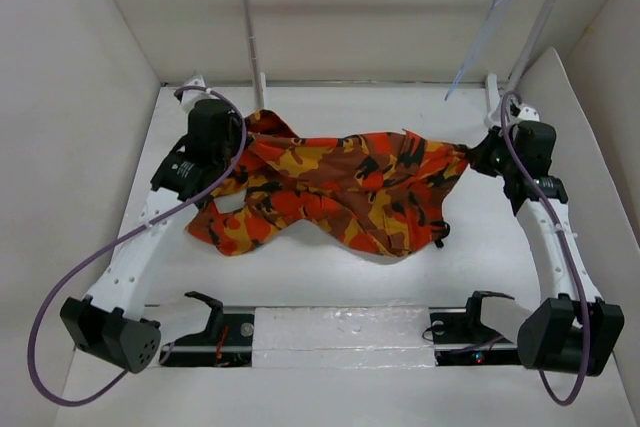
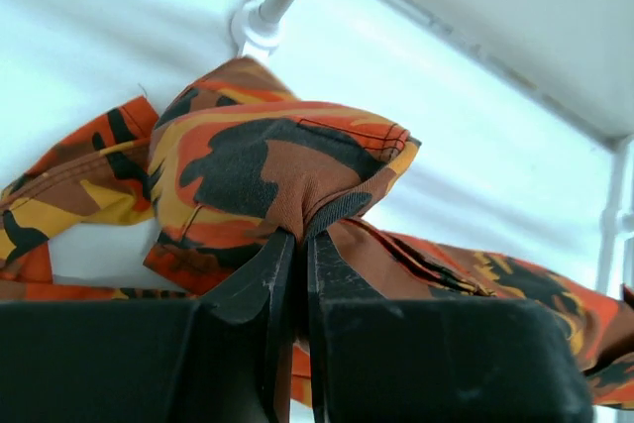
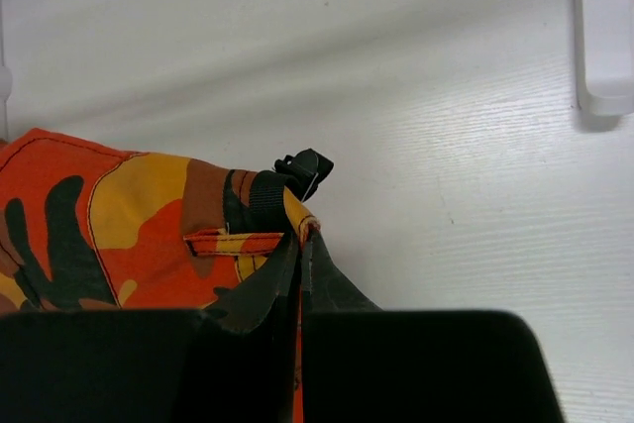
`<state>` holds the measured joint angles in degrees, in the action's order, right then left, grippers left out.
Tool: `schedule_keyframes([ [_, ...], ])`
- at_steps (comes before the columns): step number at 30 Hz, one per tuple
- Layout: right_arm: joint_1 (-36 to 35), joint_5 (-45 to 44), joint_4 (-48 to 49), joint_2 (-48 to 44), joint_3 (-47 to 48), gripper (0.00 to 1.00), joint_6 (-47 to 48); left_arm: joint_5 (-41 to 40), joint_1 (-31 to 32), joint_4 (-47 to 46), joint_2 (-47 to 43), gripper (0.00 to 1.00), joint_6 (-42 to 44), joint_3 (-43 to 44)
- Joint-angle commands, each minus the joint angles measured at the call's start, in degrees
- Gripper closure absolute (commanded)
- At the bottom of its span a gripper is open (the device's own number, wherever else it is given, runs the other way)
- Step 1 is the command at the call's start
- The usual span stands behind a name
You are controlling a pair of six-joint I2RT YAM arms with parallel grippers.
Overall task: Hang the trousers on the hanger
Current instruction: Flatten out the trousers at the center of the board.
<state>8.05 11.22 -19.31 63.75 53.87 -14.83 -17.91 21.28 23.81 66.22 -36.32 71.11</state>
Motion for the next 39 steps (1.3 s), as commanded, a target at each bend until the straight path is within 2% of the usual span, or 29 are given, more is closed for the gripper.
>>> schedule_keyframes([
  [1, -0.93, -1.98, 2.18, -3.53, 3.53, 1.00, 0.15, -2.15, -0.97, -3.24, -4.42, 1.00, -0.34, 2.02],
  [4, -0.94, -3.22, 2.87, -2.49, 3.00, 1.00, 0.41, 0.59, -0.97, -3.68, -3.64, 1.00, -1.56, 0.35],
  [7, 1.52, -7.24, 2.18, 3.30, 4.92, 1.00, 1.91, 6.91, -0.37, -8.24, -1.36, 1.00, -4.71, -5.62],
  [9, 5.36, -7.97, 1.82, 8.38, 6.68, 1.00, 2.35, 8.06, 2.62, -12.80, 1.88, 1.00, -6.30, -9.14],
  [11, 8.54, -7.36, 2.08, 11.65, 9.58, 1.00, 0.96, 11.91, 2.63, -15.36, 9.06, 1.00, -9.64, -8.28],
  [13, 11.79, -7.01, 1.56, 15.96, 14.04, 1.00, 0.07, 13.07, 5.25, -18.88, 15.14, 1.00, -12.27, -5.74],
  [14, 11.81, -8.14, 1.03, 16.84, 15.46, 1.00, -0.89, 15.17, 6.66, -19.15, 21.87, 0.82, -13.16, -0.76],
  [15, 11.81, -9.80, 0.33, 17.46, 16.70, 1.00, -1.08, 15.62, 11.02, -17.94, 24.90, 0.74, -12.64, 2.25],
  [16, 12.33, -10.86, -0.11, 18.07, 17.75, 0.92, -1.25, 15.10, 13.59, -15.58, 27.62, 0.68, -12.12, 5.93],
  [17, 12.86, -10.87, -0.98, 18.25, 19.94, 0.79, -1.08, 11.88, 16.31, -13.38, 31.65, 0.49, -10.55, 11.97],
  [18, 12.86, -10.18, -2.47, 18.34, 20.83, 0.47, -1.08, 10.72, 20.86, -11.27, 32.39, 0.39, -9.40, 13.69],
  [19, 12.86, -8.78, -3.79, 17.82, 21.54, 0.37, -0.56, 9.57, 22.56, -11.24, 32.66, 0.30, -8.08, 14.31],
  [20, 10.78, -8.59, -4.59, 16.86, 21.89, 0.34, 1.02, 7.04, 23.71, -11.16, 31.79, 0.20, -7.29, 14.14],
  [22, 7.96, -8.67, -4.34, 13.62, 18.31, 0.31, 1.64, 4.83, 24.34, -11.15, 29.42, 0.17, -7.01, 10.22],
  [23, 6.11, -8.85, -3.20, 9.16, 16.12, 0.31, 1.56, 3.42, 23.03, -11.68, 26.02, 0.17, -7.28, 8.19],
  [24, 2.35, -9.29, -1.62, 6.94, 11.14, 0.36, 1.38, 3.06, 21.54, -13.51, 24.42, 0.18, -8.15, 6.08],
  [26, -1.18, -6.77, 0.58, 0.89, 5.58, 0.59, 0.33, 2.53, 15.33, -14.93, 19.16, 0.23, -9.56, -0.06],
  [27, -5.03, -4.83, 3.55, -1.15, -0.02, 0.93, 0.24, 2.62, 13.02, -16.15, 17.73, 0.25, -9.91, -1.57],
  [28, -7.15, -1.85, 4.45, -2.47, -2.43, 1.00, 0.15, 2.36, 10.82, -16.34, 16.68, 0.27, -10.26, -3.77],
  [29, -9.35, -0.08, 5.24, -3.44, -4.71, 1.00, 0.85, 2.09, 7.15, -15.82, 15.27, 0.27, -10.53, -4.48],
  [31, -16.12, 4.57, 6.04, -5.12, -9.19, 1.00, 2.60, 3.49, 3.96, -12.66, 14.65, 0.27, -9.92, -5.71],
  [32, -18.49, 4.51, 5.08, -5.21, -9.83, 0.95, 5.05, 4.63, 2.82, -11.78, 13.86, 0.28, -9.48, -6.42],
  [33, -20.69, 3.81, 3.25, -5.38, -10.36, 0.73, 6.12, 4.81, 1.50, -10.47, 13.24, 0.28, -8.87, -7.38],
  [34, -24.54, 2.50, 3.23, -5.21, -11.58, 0.56, 6.82, 4.56, 0.96, -10.11, 12.45, 0.28, -8.43, -8.61],
  [35, -25.88, 1.70, 3.14, -4.69, -11.85, 0.45, 8.40, 4.99, 0.96, -10.10, 10.62, 0.28, -7.72, -11.75],
  [36, -27.46, -0.91, 0.27, -1.90, -11.68, 0.30, 9.46, 7.52, -2.26, -11.76, 9.38, 0.26, -6.93, -15.27],
  [39, -27.48, -0.33, 0.76, 0.84, -11.59, 0.27, 11.31, 10.87, -4.83, -13.25, 9.72, 0.24, -6.75, -18.11],
])
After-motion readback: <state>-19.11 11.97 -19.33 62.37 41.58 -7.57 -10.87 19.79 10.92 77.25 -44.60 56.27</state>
